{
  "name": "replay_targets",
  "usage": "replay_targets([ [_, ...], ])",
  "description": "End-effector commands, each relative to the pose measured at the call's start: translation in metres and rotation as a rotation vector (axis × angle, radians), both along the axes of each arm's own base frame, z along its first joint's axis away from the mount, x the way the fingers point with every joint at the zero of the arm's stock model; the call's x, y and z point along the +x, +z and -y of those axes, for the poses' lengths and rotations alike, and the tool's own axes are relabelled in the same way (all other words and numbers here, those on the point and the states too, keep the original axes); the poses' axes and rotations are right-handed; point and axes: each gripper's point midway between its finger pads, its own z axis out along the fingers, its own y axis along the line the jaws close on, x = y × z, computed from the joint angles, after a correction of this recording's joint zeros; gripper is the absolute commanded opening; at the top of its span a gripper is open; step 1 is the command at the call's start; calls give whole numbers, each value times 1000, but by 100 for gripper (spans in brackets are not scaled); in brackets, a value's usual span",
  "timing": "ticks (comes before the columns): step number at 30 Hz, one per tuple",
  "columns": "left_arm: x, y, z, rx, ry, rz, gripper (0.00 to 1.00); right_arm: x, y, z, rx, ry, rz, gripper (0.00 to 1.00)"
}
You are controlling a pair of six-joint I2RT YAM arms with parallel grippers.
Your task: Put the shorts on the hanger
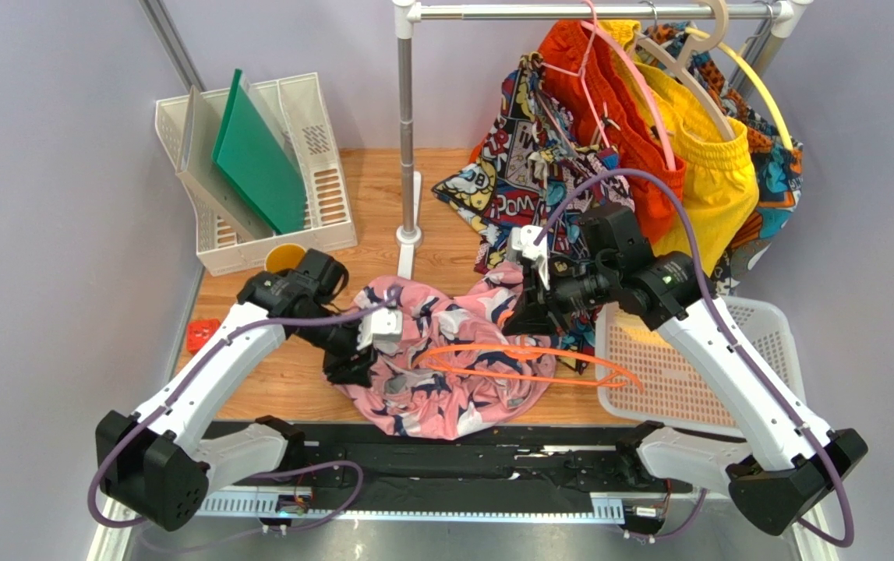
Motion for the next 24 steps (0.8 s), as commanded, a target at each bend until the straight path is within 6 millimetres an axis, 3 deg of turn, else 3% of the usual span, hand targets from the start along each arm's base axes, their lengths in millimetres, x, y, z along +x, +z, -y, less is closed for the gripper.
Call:
replay_targets([
  [1, -28, -7, 10, -48, -312, 157, 57, 1, -18, 16, -92, 66, 129, 0],
  [5, -27, -22, 24, -39, -425, 271, 56, 3, -24, 12, -98, 89, 104, 0],
  [12, -19, -39, 43, 3, -488, 254, 56, 11, -39, 2, -111, 104, 62, 0],
  [17, -6, -71, 33, 126, -519, 254, 53, 16, -46, -8, -101, 110, 70, 0],
  [24, 0, -82, 21, 189, -532, 293, 36, 13, -48, -15, -88, 160, 61, 0],
])
